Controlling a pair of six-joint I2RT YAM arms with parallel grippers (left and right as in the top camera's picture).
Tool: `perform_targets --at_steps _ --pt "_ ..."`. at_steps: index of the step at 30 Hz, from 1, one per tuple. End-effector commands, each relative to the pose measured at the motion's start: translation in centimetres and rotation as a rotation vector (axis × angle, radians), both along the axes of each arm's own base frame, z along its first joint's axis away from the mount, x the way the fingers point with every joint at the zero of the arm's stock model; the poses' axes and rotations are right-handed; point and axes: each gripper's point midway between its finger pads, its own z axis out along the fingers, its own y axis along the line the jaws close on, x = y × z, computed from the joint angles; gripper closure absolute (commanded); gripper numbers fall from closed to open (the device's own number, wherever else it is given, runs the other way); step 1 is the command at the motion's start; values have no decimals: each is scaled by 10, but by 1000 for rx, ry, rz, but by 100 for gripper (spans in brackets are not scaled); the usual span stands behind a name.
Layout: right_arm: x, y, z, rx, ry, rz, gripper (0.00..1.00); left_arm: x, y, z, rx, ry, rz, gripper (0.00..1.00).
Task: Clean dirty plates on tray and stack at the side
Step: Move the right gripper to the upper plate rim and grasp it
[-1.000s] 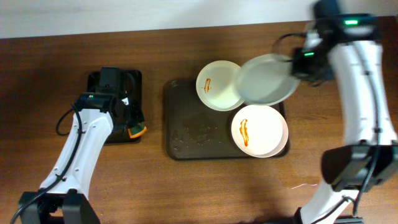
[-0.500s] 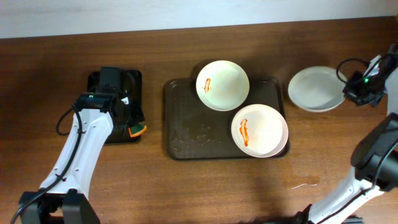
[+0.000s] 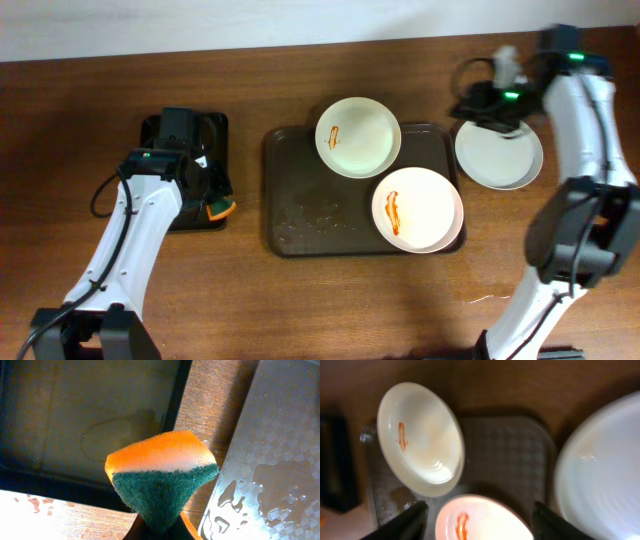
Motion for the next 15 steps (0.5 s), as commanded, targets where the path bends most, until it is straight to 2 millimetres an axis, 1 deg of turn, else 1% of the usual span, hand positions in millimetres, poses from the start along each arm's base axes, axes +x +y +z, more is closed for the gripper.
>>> perform_targets --at_steps 1,2,3,4,6,7,11,13,14,15 --pt "10 26 -25 -282 59 -109 32 -1 0 -3 -3 8 -15 100" --pt "15 41 -38 -344 51 -90 32 -1 0 -3 -2 8 -15 100" --pt "18 57 -47 -362 43 -56 32 -1 0 -3 -2 8 -15 100" --pt "20 68 -55 -373 39 -33 32 -1 0 -3 -2 8 -15 100" --pt "20 81 -70 -392 51 -7 32 -1 0 -3 -2 8 -15 100" --pt "18 74 -82 -442 80 -35 32 -2 0 -3 -2 12 -15 100" --pt "17 66 -97 -447 116 -43 31 -2 0 -3 -2 9 -15 100" --pt "16 67 -107 -418 134 -29 44 -1 0 -3 -2 7 -15 100" --pt "15 67 -113 -416 147 -26 47 -1 0 -3 -2 8 -15 100" --pt "12 69 -120 -409 165 -20 55 -1 0 -3 -2 8 -15 100"
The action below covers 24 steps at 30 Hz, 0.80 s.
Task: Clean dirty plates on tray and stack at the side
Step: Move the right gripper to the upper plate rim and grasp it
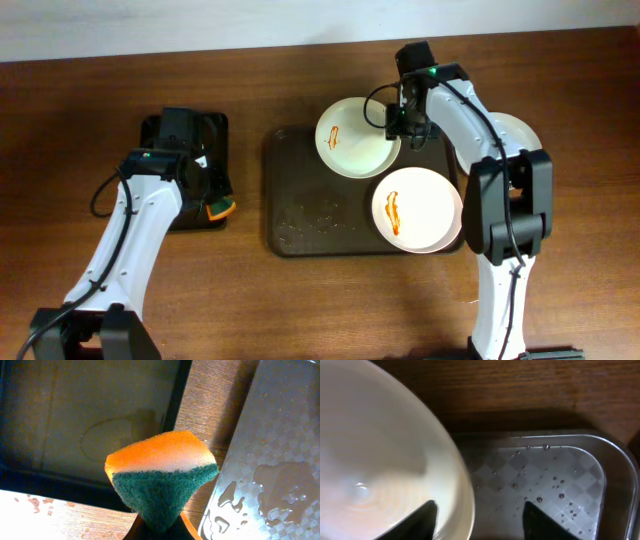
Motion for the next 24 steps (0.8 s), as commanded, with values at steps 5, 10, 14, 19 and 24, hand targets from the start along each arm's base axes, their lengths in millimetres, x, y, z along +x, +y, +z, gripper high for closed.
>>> perform_targets --at_steps 5,10,14,19,24 --pt "-11 25 -22 155 80 22 78 -1 0 -3 -2 7 -14 100" --pt "-24 35 -24 171 126 41 96 -1 0 -3 -1 6 -15 100" --pt "-45 69 -25 159 181 115 96 1 0 -2 -3 -2 -15 100" --pt "-72 101 -26 142 247 159 96 -1 -1 -3 -4 7 -15 100" --pt "-101 111 -36 116 330 179 96 -1 -28 0 -107 -5 -157 100"
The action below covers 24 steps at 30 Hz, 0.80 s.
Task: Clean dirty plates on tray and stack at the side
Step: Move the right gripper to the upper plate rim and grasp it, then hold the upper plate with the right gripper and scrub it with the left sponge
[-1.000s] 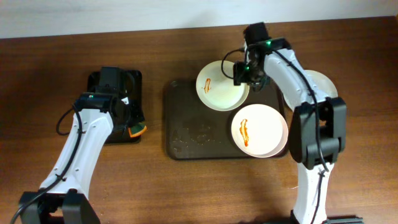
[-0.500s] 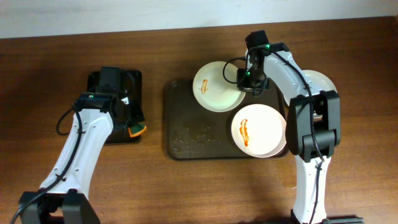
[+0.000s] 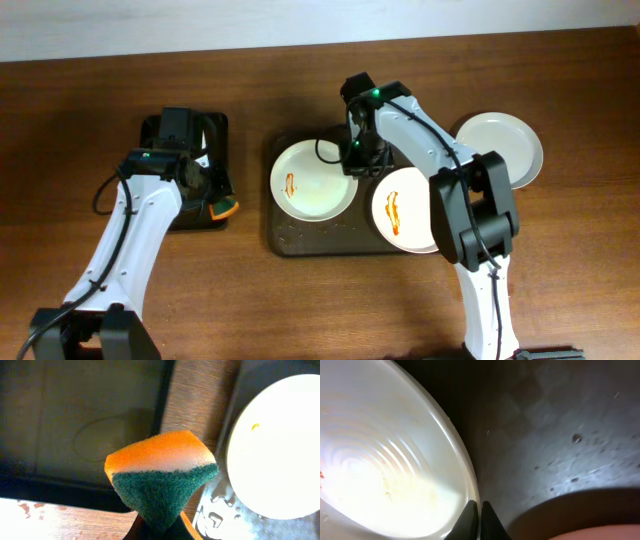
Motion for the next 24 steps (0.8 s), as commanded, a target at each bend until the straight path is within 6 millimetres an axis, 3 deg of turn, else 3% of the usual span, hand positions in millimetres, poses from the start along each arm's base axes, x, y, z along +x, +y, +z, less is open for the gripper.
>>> perform_targets --at_steps 1,4,6,11,14,17,19,24 --pt "-26 3 -21 -29 77 15 96 -1 -20 -1 -68 -4 -110 100" --pt "-41 8 -51 -34 84 -10 96 -1 -32 -2 -69 -8 -143 100" --pt "-40 12 -65 -1 62 -38 96 -3 -45 -8 -68 5 -177 100" --pt "-38 9 -64 25 60 15 96 6 -91 -33 -155 18 -275 100" --pt "-43 5 -61 8 80 25 96 12 -105 -49 -170 22 -304 100" --pt "-38 -11 -42 -98 71 30 96 12 -114 -60 -173 37 -305 100" --pt "-39 -12 -28 -132 79 43 96 12 -118 -60 -174 31 -314 100" --pt "-43 -10 -28 -137 89 54 96 17 -120 -62 -179 20 -308 100"
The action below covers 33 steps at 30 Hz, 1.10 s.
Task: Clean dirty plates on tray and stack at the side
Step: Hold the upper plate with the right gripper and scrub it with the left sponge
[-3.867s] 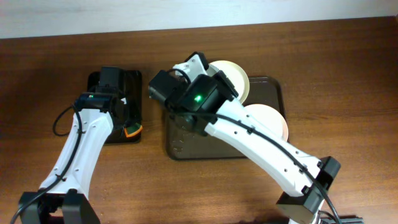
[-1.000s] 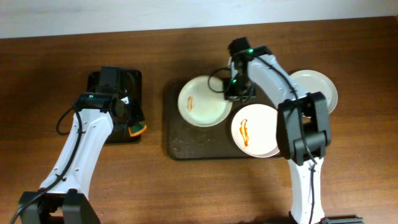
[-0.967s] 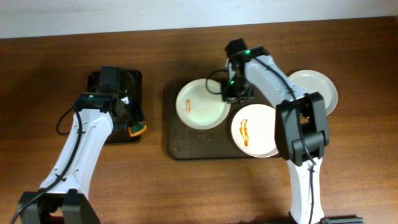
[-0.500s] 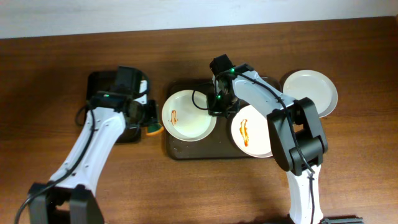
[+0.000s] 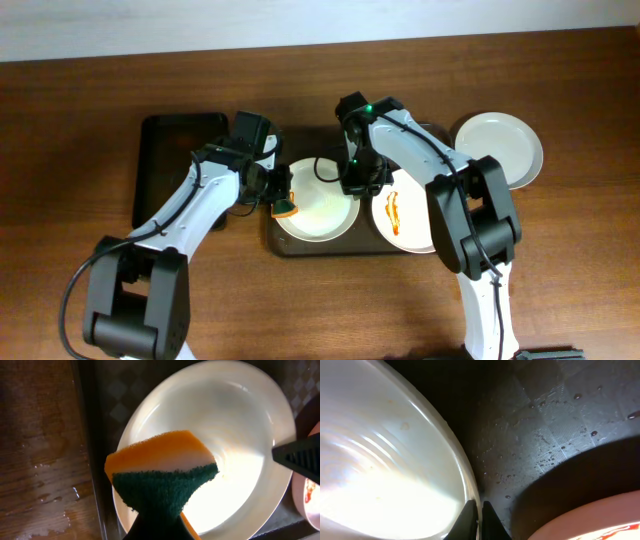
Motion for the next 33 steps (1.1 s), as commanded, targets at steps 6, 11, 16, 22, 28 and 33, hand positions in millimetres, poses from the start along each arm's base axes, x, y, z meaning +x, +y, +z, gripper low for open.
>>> perform_targets --at_steps 6,11,16,22,28,33 --pt "-9 -14 -16 -101 39 23 96 9 -30 -12 -146 29 26 100" --pt "-9 -14 -16 -101 37 23 96 5 -62 -32 -234 82 6 100" --pt "-8 -14 -16 -100 35 23 96 1 -82 -36 -225 61 -24 100" --pt "-8 -14 -16 -100 35 23 96 -10 -46 -75 -16 134 70 100" --pt "-8 -14 -16 -100 35 23 96 -16 34 -86 417 99 161 100" --pt "-8 -14 -16 -100 35 23 96 -13 59 -75 566 67 182 100"
